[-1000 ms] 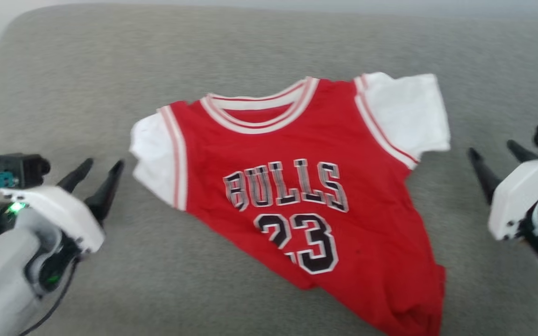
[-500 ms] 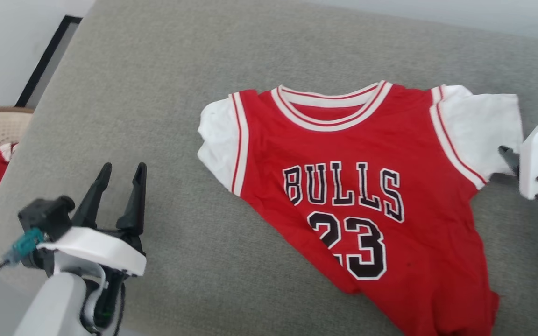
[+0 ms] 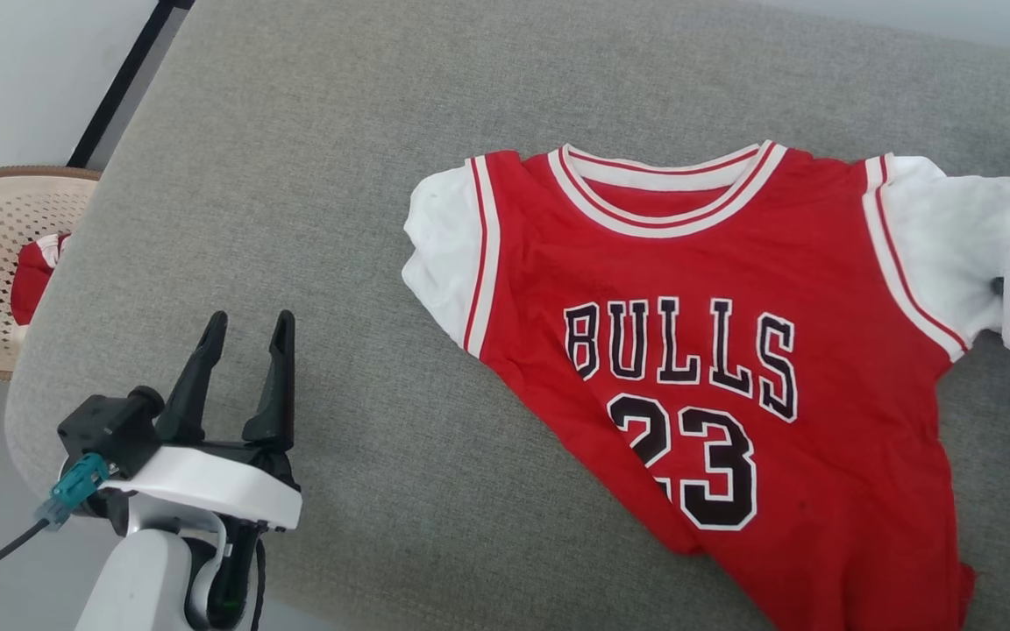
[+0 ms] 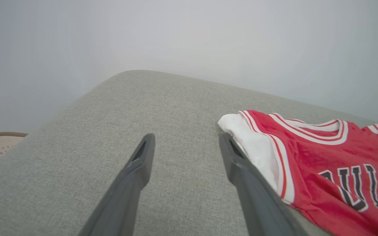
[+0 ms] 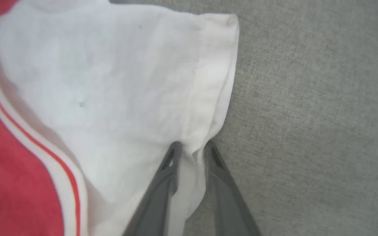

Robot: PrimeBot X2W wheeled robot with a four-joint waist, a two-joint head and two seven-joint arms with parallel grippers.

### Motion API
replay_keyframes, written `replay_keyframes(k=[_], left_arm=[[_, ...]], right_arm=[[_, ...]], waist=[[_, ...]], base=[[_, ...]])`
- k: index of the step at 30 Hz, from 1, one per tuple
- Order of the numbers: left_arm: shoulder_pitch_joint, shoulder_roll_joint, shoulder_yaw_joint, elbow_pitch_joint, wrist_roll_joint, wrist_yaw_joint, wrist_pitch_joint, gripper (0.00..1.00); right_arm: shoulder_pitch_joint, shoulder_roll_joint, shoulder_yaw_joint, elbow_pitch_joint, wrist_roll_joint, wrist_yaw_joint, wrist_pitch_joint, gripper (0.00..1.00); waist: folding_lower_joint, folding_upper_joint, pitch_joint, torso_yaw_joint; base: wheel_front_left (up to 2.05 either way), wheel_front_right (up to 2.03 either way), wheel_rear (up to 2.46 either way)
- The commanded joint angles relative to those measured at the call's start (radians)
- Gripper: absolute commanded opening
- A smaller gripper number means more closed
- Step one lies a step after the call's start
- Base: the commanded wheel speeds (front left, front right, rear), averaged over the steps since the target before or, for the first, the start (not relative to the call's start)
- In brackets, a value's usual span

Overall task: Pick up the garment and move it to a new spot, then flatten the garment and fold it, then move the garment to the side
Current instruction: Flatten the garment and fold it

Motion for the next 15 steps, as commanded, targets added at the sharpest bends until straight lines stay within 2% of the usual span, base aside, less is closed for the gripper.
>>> replay_keyframes(k=[1,7,12,15], left_arm=[[0.015,0.003,0.001,-0.006,0.0,-0.004,-0.004,1.0],[0.034,0.015,0.007,-0.017,-0.013,-0.003,-0.004,1.0],[0.039,0.024,0.004,-0.027,-0.014,-0.003,-0.004,1.0],[0.039,0.03,0.005,-0.033,-0.017,-0.003,-0.004,1.0]], right_arm=[[0.031,0.0,-0.006,0.03,-0.016,0.0,-0.005,0.0],[0.04,-0.03,-0.043,0.017,-0.04,-0.002,-0.073,0.0],[0.06,-0.047,-0.068,-0.005,-0.035,-0.001,-0.086,0.0],[0.073,-0.037,-0.08,-0.021,-0.028,-0.001,-0.096,0.0]], waist=[[0.0,-0.0001,-0.004,-0.005],[0.0,-0.0001,-0.022,-0.038],[0.0,-0.0001,-0.027,-0.061],[0.0,-0.0001,-0.029,-0.074]], base=[[0.0,0.0,0.0],[0.0,0.0,0.0],[0.0,0.0,0.0],[0.0,0.0,0.0]])
